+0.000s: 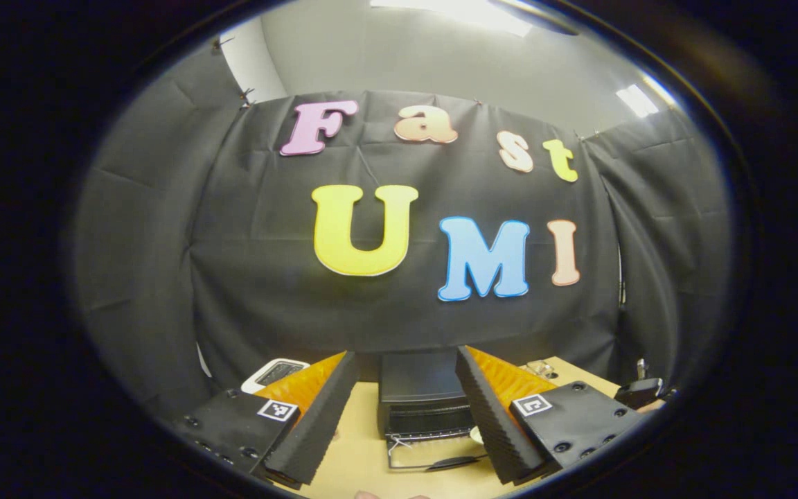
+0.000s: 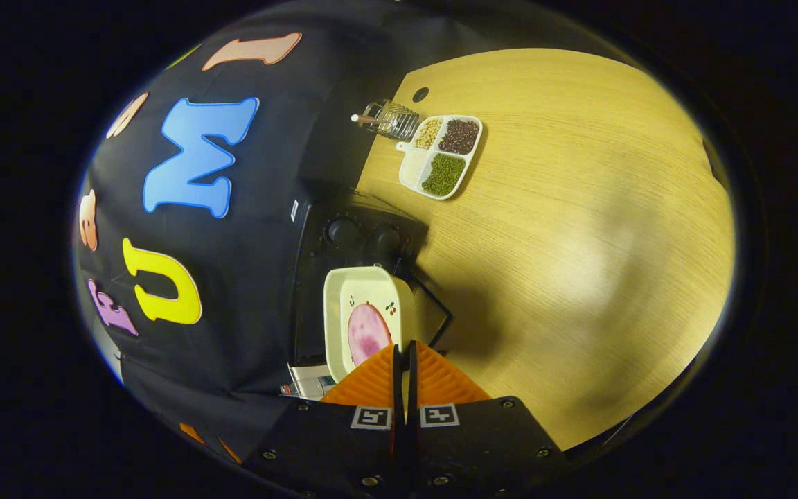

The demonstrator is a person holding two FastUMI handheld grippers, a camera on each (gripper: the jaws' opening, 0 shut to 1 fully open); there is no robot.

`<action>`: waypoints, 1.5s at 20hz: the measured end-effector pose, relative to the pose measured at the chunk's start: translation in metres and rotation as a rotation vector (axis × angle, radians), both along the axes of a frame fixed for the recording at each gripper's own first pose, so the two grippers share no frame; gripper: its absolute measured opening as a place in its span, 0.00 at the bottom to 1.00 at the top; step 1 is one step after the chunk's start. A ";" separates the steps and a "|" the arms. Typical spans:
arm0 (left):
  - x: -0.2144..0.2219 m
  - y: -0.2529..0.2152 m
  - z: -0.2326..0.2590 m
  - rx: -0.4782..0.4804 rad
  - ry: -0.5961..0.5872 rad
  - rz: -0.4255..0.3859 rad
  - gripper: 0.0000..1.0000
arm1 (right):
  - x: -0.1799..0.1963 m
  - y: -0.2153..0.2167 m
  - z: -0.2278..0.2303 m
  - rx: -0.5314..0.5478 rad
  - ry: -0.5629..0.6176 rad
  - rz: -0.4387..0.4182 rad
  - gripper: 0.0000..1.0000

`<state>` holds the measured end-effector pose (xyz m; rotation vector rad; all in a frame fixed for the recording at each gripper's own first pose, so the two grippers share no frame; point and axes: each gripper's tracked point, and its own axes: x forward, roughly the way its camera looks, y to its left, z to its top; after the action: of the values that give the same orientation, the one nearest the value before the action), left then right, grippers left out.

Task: Open the electric oven with the left hand, put the food in, and close the electric oven.

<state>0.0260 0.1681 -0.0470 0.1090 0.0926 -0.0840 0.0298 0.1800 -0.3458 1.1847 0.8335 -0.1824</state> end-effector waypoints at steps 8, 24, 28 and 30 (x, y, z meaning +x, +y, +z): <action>-0.001 0.055 -0.014 -0.004 0.034 0.076 0.99 | 0.055 0.051 -0.013 0.003 -0.025 -0.112 0.01; 0.000 0.133 -0.032 -0.014 0.127 0.187 0.97 | 0.166 0.094 -0.053 0.088 -0.086 -0.382 0.04; 0.000 0.142 -0.037 -0.020 0.153 0.207 1.00 | 0.183 0.107 -0.060 0.110 -0.096 -0.416 0.05; 0.001 0.146 -0.036 -0.030 0.149 0.221 1.00 | 0.194 0.110 -0.064 0.116 -0.106 -0.439 0.06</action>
<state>0.0273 0.3142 -0.0827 0.0619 0.2514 0.1278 0.2240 0.2902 -0.4097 1.4642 0.4874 -0.4300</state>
